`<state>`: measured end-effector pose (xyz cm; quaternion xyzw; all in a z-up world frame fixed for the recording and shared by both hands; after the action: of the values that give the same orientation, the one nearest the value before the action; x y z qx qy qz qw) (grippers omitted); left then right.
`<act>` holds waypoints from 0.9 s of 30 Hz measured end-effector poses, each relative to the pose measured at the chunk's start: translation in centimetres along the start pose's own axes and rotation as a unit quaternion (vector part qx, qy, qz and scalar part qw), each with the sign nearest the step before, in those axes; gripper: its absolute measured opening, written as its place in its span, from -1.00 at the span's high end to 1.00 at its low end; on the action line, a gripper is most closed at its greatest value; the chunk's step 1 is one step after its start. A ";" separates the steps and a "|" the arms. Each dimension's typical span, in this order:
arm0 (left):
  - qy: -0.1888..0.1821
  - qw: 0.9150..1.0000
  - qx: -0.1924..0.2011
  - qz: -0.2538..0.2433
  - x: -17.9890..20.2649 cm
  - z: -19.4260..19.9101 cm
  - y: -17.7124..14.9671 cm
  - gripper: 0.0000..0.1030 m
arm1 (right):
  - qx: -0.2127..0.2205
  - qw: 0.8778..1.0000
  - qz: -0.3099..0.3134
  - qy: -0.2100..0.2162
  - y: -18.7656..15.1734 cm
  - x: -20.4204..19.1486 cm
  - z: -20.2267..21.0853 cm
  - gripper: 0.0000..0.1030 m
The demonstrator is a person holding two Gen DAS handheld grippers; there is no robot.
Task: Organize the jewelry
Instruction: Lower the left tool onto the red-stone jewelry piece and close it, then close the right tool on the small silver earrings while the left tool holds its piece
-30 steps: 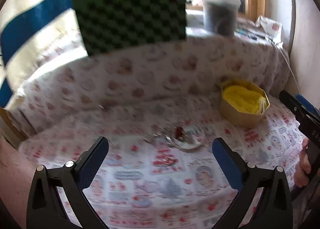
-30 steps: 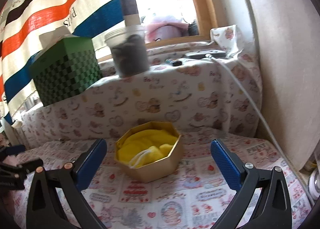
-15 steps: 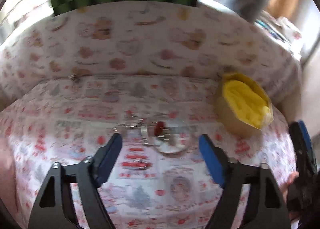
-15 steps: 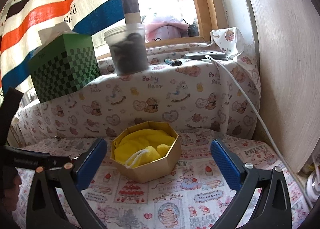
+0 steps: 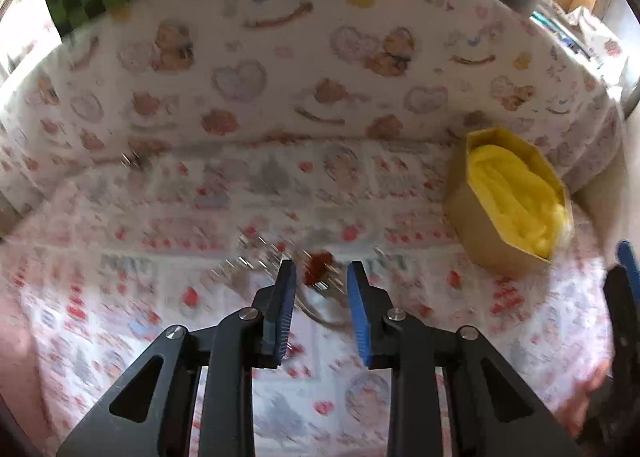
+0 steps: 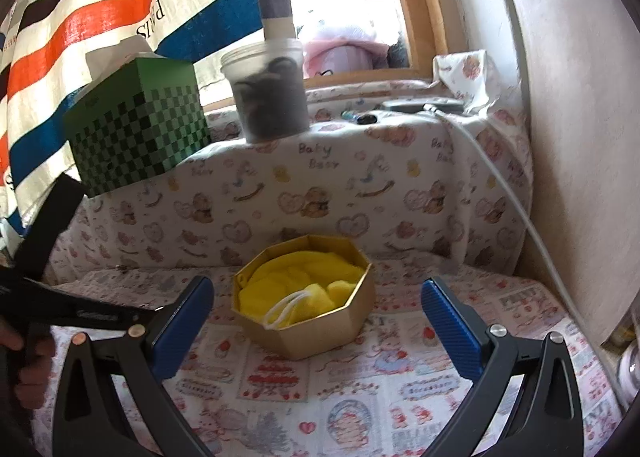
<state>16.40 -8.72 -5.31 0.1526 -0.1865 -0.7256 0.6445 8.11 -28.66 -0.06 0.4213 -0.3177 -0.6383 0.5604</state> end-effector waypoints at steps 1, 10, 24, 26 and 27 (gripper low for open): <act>0.007 1.000 0.005 -0.005 0.0 -0.1 0.2 0.51 | 0.000 1.000 0.001 0.000 0.0 -0.1 0.0 -1.00; -0.004 1.000 -0.024 0.000 -0.2 -2.6 1.5 0.85 | -0.007 1.000 -0.002 0.002 -0.1 0.1 -0.2 -1.00; -0.027 0.988 0.151 0.012 -3.3 6.7 -0.2 0.92 | -0.052 0.998 -0.021 0.029 0.0 -0.4 0.7 -0.86; -0.030 0.985 0.169 0.033 -4.6 7.1 0.0 0.93 | -0.069 0.995 -0.018 0.063 0.4 -1.2 1.5 -0.70; -0.035 0.985 0.164 0.044 -5.5 6.8 0.0 0.93 | -0.075 0.995 -0.007 0.068 0.5 -1.8 1.8 -0.55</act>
<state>13.95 -2.73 0.65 0.2222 -0.3320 -0.6609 0.6353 6.80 -27.09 1.53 0.4228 -0.2270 -0.6342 0.6063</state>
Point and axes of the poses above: each gripper's, at about its wrist camera, not at the fingertips, and z roughly against the way its jaws point, x to its right, y to its top, the point moved 3 cm from there along -z, roughly the way its jaws point
